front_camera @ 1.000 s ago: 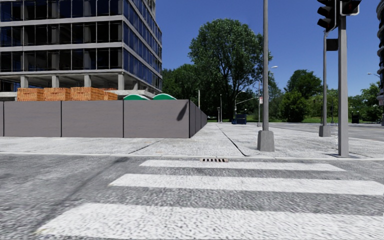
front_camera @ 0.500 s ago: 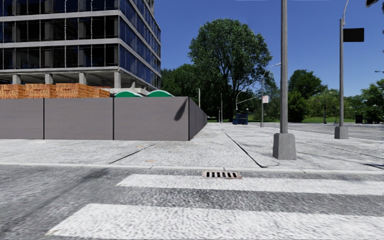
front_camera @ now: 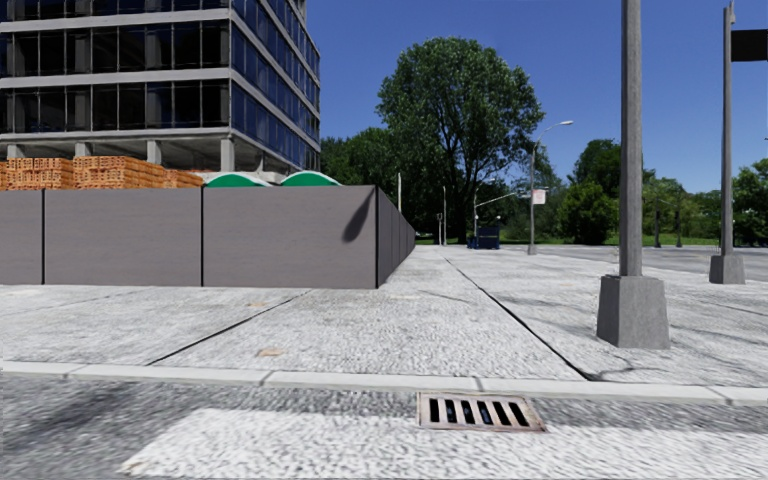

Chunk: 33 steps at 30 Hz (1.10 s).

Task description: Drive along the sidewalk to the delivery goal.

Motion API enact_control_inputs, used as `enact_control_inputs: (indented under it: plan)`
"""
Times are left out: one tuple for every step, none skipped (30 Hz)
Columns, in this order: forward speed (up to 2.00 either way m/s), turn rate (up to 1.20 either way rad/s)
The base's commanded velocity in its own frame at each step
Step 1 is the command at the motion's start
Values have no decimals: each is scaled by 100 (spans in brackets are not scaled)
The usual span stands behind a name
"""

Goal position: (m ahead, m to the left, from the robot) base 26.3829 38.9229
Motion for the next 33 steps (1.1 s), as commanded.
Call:
enact_control_inputs:
  plan:
    - [200, 0]
    - [200, 0]
    - [200, 0]
    - [200, 3]
    - [200, 7]
    - [193, 13]
    - [193, 13]
    - [183, 19]
    - [174, 25]
    - [168, 27]
    - [166, 28]
    - [166, 28]
    - [165, 31]
    - [164, 34]
    - [160, 37]
    - [160, 37]
    - [152, 38]
    - [145, 40]
    - [142, 40]
    - [138, 46]
    - [138, 46]
    - [136, 49]
    - [133, 50]
    - [131, 50]
    - [129, 50]
    - [129, 50]
    - [128, 50]
    - [128, 50]
    - [128, 50]
    - [128, 50]
    - [128, 50]
    - [128, 51]
    - [128, 51]
